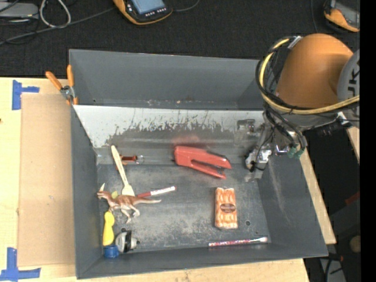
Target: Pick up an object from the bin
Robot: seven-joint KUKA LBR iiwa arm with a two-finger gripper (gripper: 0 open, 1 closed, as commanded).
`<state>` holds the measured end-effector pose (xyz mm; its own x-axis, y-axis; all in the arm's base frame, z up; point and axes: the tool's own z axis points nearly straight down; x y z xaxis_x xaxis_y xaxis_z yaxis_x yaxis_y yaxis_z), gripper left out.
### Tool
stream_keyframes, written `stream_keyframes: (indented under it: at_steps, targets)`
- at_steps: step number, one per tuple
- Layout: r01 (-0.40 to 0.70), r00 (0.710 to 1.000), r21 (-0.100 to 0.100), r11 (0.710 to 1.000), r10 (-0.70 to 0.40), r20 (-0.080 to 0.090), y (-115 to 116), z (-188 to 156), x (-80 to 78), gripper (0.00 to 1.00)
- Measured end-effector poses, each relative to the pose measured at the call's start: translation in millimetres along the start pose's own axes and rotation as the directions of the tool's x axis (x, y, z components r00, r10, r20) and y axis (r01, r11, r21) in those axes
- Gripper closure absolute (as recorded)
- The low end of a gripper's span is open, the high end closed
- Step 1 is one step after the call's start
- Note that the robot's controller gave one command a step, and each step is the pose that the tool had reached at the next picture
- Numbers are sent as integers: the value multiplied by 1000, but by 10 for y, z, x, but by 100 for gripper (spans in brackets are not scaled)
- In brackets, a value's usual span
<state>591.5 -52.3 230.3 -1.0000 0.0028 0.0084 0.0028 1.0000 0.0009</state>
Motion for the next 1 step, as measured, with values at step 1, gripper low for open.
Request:
stream_keyframes:
  at_steps: [1]
  targets:
    - [1,1000,0,1000,-1,8,3,-50,-12,0]
